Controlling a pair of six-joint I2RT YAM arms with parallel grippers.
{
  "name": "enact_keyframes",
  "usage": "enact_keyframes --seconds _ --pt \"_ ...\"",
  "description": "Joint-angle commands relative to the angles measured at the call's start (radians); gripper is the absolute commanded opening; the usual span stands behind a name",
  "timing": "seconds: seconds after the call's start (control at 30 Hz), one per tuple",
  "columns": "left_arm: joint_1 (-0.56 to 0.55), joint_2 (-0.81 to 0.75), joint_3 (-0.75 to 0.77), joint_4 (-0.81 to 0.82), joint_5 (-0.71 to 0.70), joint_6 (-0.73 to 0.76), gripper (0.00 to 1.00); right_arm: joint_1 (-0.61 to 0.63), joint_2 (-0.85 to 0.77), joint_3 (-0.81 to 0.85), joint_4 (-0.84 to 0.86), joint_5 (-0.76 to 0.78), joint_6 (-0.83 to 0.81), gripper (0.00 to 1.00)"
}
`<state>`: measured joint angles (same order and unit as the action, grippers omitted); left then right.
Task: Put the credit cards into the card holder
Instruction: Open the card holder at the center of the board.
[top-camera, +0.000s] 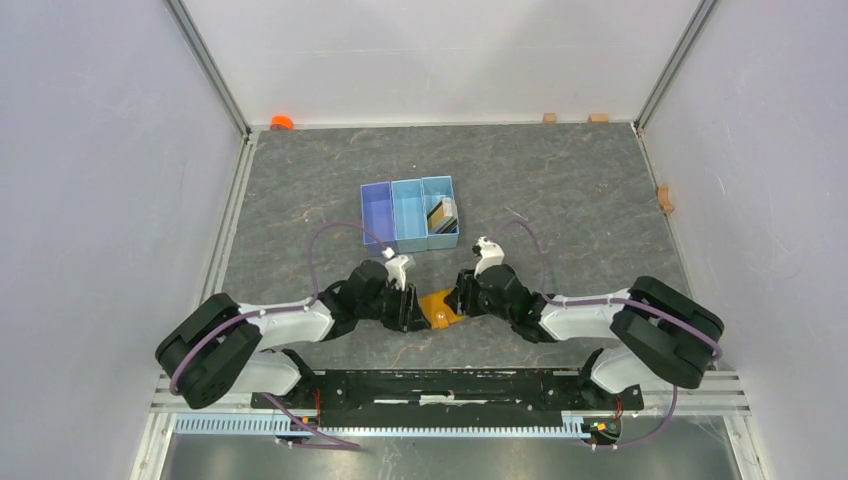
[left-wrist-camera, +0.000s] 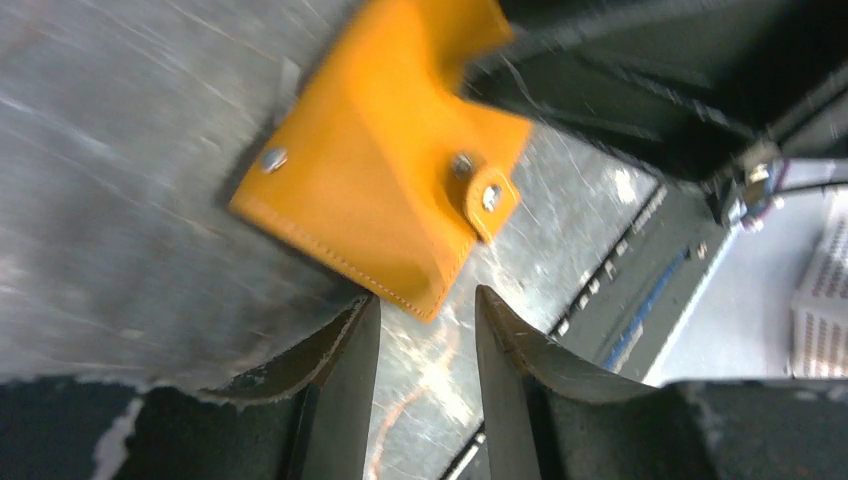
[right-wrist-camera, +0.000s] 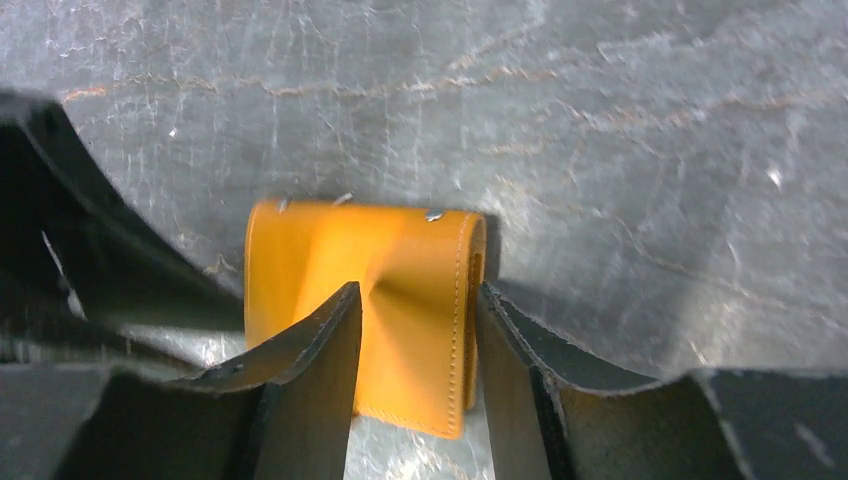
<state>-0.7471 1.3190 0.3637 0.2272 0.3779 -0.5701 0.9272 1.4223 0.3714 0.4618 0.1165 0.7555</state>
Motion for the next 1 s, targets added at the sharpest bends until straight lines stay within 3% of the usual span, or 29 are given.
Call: enact_keyframes --seconds 0.0,0.17,0.23,0.43,0.53,0.73,0.97 --pt "-0.105 -0.044 -0.072 0.135 0.026 -0.099 0.47 0.015 0.065 0.112 0.091 -0.089 -0.046 0.50" --pt "-0.155 -0.088 -0.080 0.168 0.023 -0.103 0.47 0.014 0.089 0.145 0.110 -0.149 -0.056 0.52" --pt "-0.155 -0.154 -0.077 0.128 0.007 -0.104 0.53 0.013 0.060 0.145 0.069 -0.143 -0.056 0.56" --pt "-0.153 -0.333 0.039 -0.303 -0.175 -0.026 0.80 0.026 -0.115 0.097 -0.127 0.003 -0.043 0.68" --pt "-0.153 -0.329 0.067 -0.397 -0.288 0.020 0.88 0.059 -0.187 0.048 -0.185 0.073 0.001 0.71" --pt "-0.145 -0.245 0.062 -0.328 -0.359 0.021 0.91 0.161 -0.228 0.000 -0.212 0.179 0.112 0.72" --pt "-0.146 -0.181 0.038 -0.201 -0.408 0.021 0.87 0.225 -0.116 0.000 -0.079 0.151 0.193 0.69"
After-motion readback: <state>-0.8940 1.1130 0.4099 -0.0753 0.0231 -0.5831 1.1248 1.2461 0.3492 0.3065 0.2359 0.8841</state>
